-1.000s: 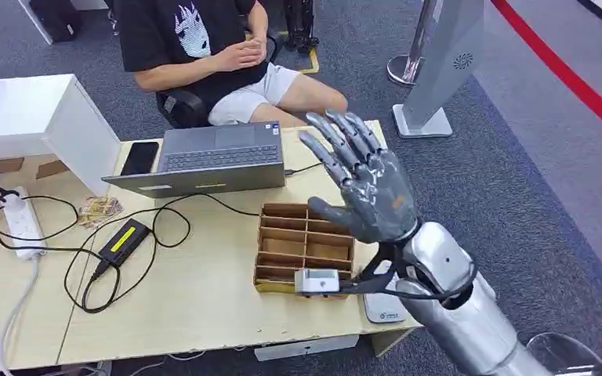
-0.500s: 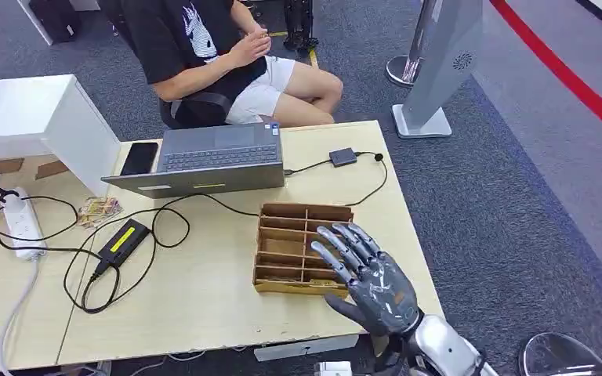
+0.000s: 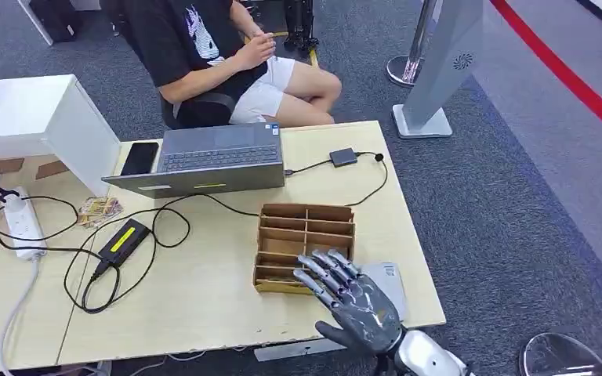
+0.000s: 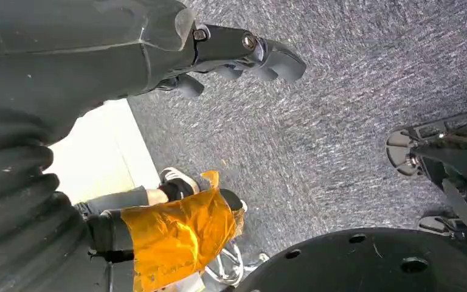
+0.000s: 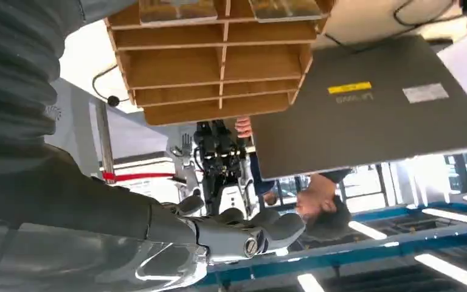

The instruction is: Pass the card to the sensor for recognition and then transmit it.

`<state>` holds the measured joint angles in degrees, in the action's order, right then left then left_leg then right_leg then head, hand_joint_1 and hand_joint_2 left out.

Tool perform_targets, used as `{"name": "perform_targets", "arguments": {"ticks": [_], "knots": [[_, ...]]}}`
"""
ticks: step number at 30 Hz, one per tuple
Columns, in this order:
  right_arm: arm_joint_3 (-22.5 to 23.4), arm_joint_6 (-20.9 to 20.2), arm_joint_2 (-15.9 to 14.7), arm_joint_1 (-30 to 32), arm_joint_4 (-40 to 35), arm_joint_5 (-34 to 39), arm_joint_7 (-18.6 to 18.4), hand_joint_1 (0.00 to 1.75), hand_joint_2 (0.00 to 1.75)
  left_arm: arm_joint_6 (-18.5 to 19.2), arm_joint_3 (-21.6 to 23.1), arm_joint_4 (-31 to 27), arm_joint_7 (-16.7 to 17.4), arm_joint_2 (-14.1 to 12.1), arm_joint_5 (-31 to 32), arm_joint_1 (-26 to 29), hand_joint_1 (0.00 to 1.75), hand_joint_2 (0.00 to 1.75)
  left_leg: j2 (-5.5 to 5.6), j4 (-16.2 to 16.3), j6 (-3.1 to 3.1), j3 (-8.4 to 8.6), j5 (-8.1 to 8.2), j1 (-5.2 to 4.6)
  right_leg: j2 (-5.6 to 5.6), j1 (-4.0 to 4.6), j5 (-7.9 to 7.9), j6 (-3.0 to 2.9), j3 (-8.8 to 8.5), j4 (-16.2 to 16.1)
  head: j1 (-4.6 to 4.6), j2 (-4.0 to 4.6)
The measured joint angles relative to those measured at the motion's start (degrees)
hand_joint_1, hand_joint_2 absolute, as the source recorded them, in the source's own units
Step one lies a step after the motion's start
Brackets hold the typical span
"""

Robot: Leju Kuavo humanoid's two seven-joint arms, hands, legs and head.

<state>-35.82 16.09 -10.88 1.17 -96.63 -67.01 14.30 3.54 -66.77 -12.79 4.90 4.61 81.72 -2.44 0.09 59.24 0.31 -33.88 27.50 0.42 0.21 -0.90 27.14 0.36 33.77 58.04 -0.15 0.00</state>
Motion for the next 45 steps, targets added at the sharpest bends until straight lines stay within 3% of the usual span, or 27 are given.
{"name": "perform_targets", "arguments": {"ticks": [10,14,21,31,45], "knots": [[-3.2,0.9,1.7,-1.5,5.8,-11.0,-8.0,0.00,1.75,0.2,0.0,0.0,0.0,0.0,0.7,-0.1,0.00,1.75,0.00,0.0,0.00,0.02,0.00,0.00,0.00,0.00,0.00,0.00,-0.01,0.0,0.00,-0.02],[-3.8,0.8,2.0,-1.8,8.2,-12.2,-10.2,0.00,1.75,0.2,-0.1,0.0,0.2,0.0,0.9,-0.1,0.00,1.75,0.00,0.0,0.00,0.02,0.00,0.00,0.00,0.00,0.00,0.00,-0.02,0.0,0.02,0.00],[-4.2,-1.0,2.2,-2.0,10.2,-11.8,-10.8,0.00,1.75,0.2,-0.5,0.0,0.3,0.0,0.9,-0.1,0.00,1.75,0.00,0.0,0.00,0.02,0.00,0.00,0.00,0.00,0.00,0.00,-0.02,0.0,0.02,0.00],[-4.2,-3.2,3.3,-2.1,11.3,-12.6,-14.7,0.00,1.75,0.0,-1.3,0.0,0.3,0.1,0.9,-0.1,0.00,1.75,0.00,0.0,0.00,0.03,0.00,0.00,0.00,0.00,0.00,0.00,-0.02,0.0,0.02,-0.02],[-3.9,-5.9,5.6,-2.1,11.2,-8.6,-15.2,0.00,1.75,-0.2,-1.8,0.0,0.4,0.4,0.5,-0.1,0.00,1.75,0.00,0.0,0.00,0.03,0.00,0.00,0.00,0.00,0.00,0.00,-0.02,0.0,0.02,0.00]]}}
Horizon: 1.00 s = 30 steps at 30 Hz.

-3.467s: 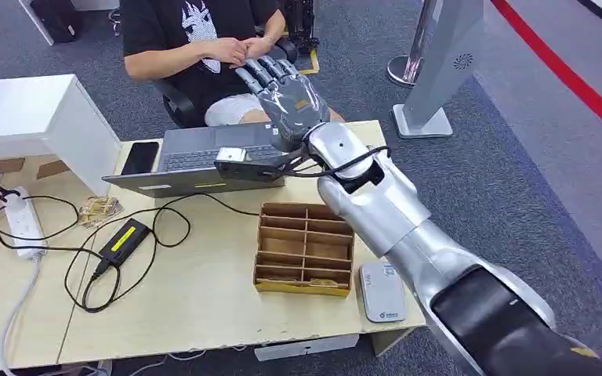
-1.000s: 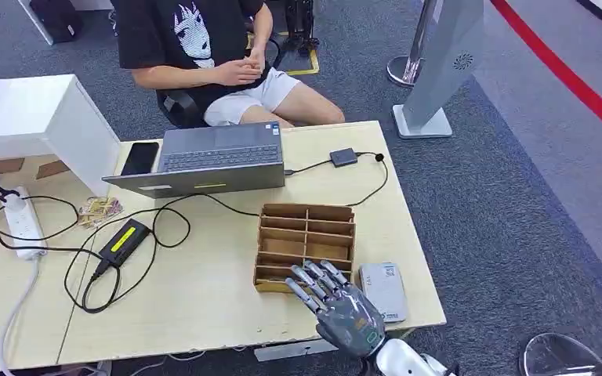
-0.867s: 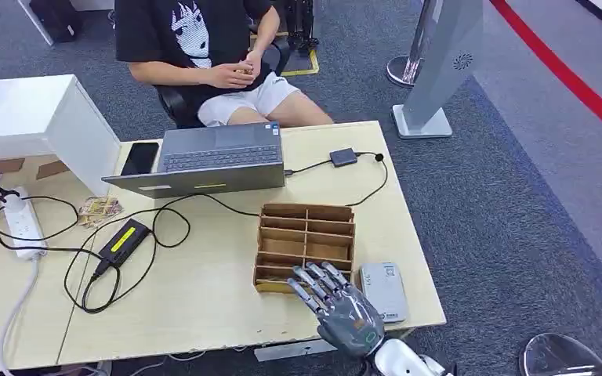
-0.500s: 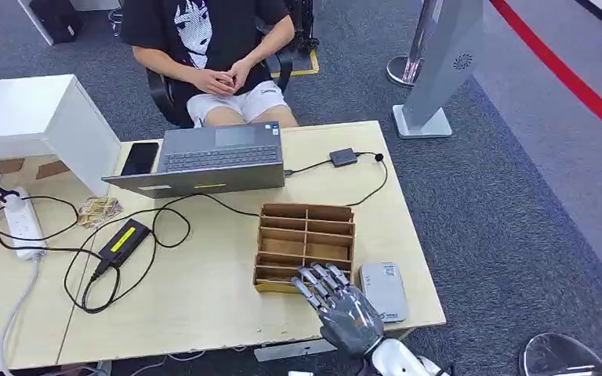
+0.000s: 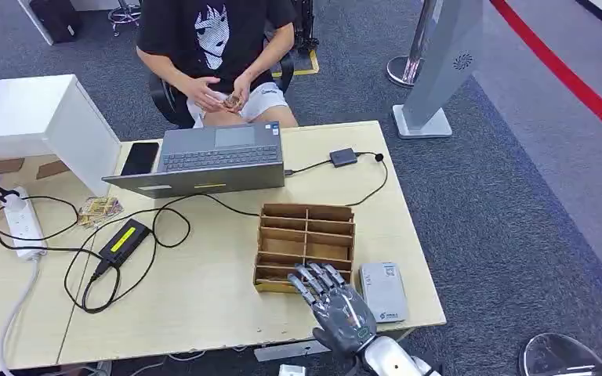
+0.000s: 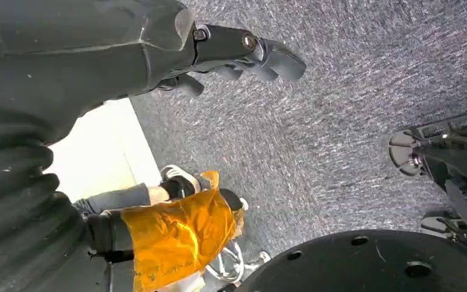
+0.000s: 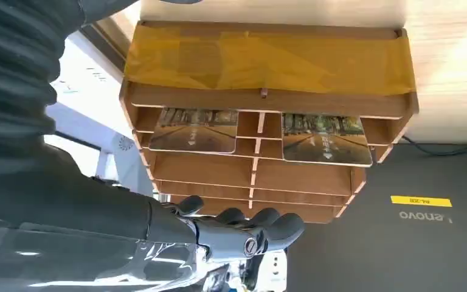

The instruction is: Pass the card to the sensor for recognition and then transmit it.

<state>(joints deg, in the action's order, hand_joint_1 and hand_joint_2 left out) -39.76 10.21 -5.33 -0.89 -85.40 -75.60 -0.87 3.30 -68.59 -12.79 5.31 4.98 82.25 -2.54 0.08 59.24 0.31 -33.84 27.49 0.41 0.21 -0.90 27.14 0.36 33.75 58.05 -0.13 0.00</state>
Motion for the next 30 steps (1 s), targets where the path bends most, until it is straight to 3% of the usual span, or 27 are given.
{"name": "perform_targets", "arguments": {"ticks": [12,20,30], "knots": [[0.2,0.3,1.7,0.0,0.3,-0.8,-0.7,0.00,1.75,-0.1,-0.5,0.0,0.0,0.0,0.0,0.0,0.00,1.75,0.00,0.0,0.00,0.00,0.00,0.00,0.00,0.00,0.00,0.00,0.00,0.0,0.00,0.00],[1.7,1.7,4.4,-0.1,1.9,-4.8,-3.3,0.00,1.75,-0.2,-0.7,0.0,0.0,0.3,0.4,0.0,0.00,1.75,0.00,0.0,0.00,0.00,0.00,0.00,0.00,0.00,0.00,0.00,0.00,0.0,0.00,0.00],[4.4,2.1,6.0,-0.2,3.8,-5.2,-3.4,0.00,1.75,-0.2,-1.0,0.0,0.0,0.3,0.7,-0.1,0.00,1.75,0.00,0.0,0.00,0.01,0.00,0.00,0.00,0.00,0.00,0.00,-0.01,0.0,-0.02,0.00]]}}
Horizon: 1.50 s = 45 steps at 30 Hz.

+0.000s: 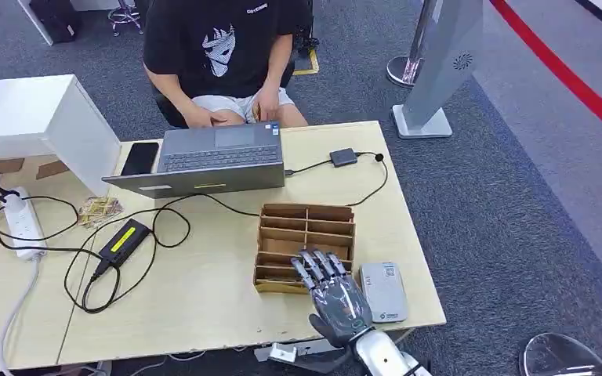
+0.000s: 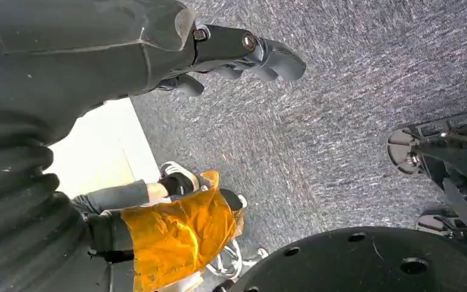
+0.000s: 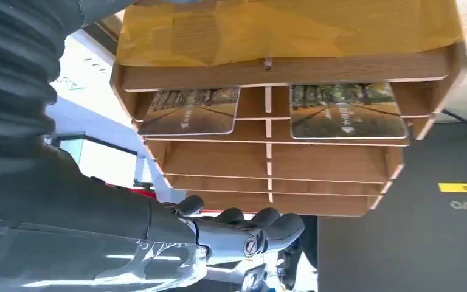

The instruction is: Pass the card to the sensor for recognition and then transmit it.

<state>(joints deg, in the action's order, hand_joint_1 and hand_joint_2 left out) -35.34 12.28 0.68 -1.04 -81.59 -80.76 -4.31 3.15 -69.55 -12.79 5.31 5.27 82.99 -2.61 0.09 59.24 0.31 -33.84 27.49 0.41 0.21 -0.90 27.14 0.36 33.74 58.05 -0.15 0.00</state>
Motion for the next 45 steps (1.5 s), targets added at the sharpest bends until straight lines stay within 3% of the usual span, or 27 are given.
{"name": "perform_targets", "arguments": {"ticks": [20,35,36,37,38,45], "knots": [[6.4,3.1,2.6,0.0,3.9,-2.2,1.2,0.00,1.75,0.0,0.0,0.0,0.0,0.0,0.8,-0.1,0.00,1.75,0.00,0.0,0.00,0.00,0.00,0.00,0.00,0.00,0.00,0.00,0.00,0.0,0.02,0.00],[7.7,3.8,3.5,0.0,5.8,-4.9,1.4,0.00,1.75,0.0,0.0,0.0,0.0,0.0,1.0,-0.2,0.00,1.75,0.00,0.0,0.00,0.00,0.00,0.00,0.00,0.00,0.00,0.00,0.00,0.0,0.02,0.00],[7.7,3.8,3.5,0.0,5.9,-5.0,1.4,0.24,1.75,0.0,0.0,0.0,0.0,0.0,1.0,-0.2,0.00,1.75,0.00,0.0,0.00,0.00,0.00,0.00,0.00,0.00,0.00,0.00,0.00,0.0,0.02,-0.02],[7.8,3.8,3.5,0.0,6.1,-5.0,1.4,0.87,1.75,0.0,0.0,0.0,0.0,0.0,1.0,-0.2,0.00,1.75,0.00,0.0,0.00,0.00,0.00,0.00,0.00,0.00,0.00,0.00,0.00,0.0,0.02,0.00],[7.8,3.8,3.5,0.1,6.2,-5.1,1.4,1.33,1.75,0.0,0.0,0.0,0.0,0.0,1.0,-0.2,0.00,1.75,0.00,0.0,0.00,0.00,0.00,0.00,0.00,0.00,0.00,0.00,0.00,0.0,0.00,0.00],[7.9,5.2,3.9,0.1,6.6,-5.3,2.1,1.41,1.75,0.0,0.0,0.0,0.0,0.0,1.4,-0.2,0.00,1.75,0.00,0.0,0.00,0.00,0.00,0.00,0.00,0.00,0.00,0.00,0.00,0.0,0.02,0.00]]}}
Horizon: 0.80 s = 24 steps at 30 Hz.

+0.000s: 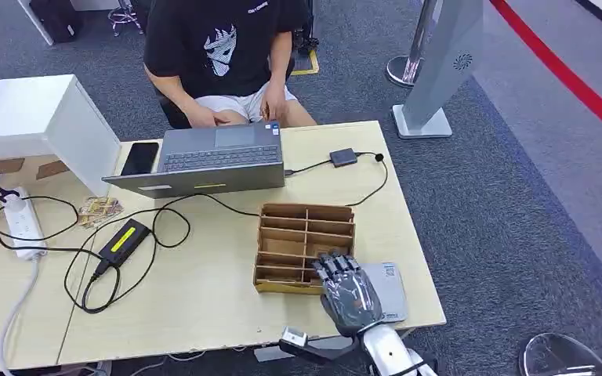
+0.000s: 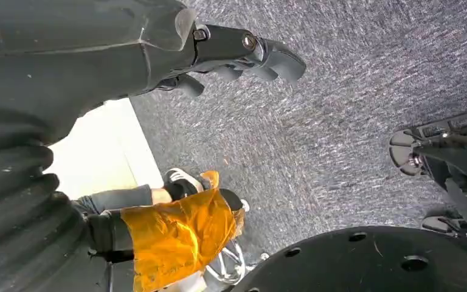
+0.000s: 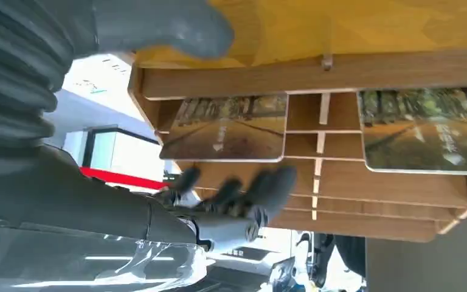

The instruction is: Pass the card to the sensor for recognition and then transmit it.

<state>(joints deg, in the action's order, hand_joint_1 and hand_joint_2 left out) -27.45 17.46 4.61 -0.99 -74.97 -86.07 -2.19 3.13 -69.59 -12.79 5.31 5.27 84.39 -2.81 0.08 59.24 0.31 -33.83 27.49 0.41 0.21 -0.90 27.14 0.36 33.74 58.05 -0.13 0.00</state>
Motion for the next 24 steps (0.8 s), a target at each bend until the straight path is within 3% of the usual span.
{"name": "perform_targets", "arguments": {"ticks": [7,16,24], "knots": [[0.0,1.2,0.4,0.1,-0.7,-0.9,0.8,1.45,1.75,0.0,-0.1,0.0,0.0,0.0,0.0,0.0,0.00,1.75,0.00,0.0,0.00,0.01,0.00,0.00,0.00,0.00,0.00,0.00,-0.01,0.0,-0.02,0.00],[0.0,1.6,0.5,0.9,-2.9,-0.9,1.0,1.68,1.75,-0.3,-0.4,0.0,0.0,0.3,0.1,0.0,0.00,1.75,0.00,0.0,0.00,0.01,0.00,0.00,0.00,0.00,0.00,0.00,-0.01,0.0,-0.02,0.00],[0.0,2.7,0.5,1.1,-3.9,-0.9,1.2,1.69,1.75,-0.4,-0.9,0.0,0.0,0.3,0.2,0.0,0.00,1.75,0.00,0.0,0.00,0.02,0.00,0.00,0.00,0.00,0.00,0.00,-0.02,0.0,0.00,-0.02]]}}
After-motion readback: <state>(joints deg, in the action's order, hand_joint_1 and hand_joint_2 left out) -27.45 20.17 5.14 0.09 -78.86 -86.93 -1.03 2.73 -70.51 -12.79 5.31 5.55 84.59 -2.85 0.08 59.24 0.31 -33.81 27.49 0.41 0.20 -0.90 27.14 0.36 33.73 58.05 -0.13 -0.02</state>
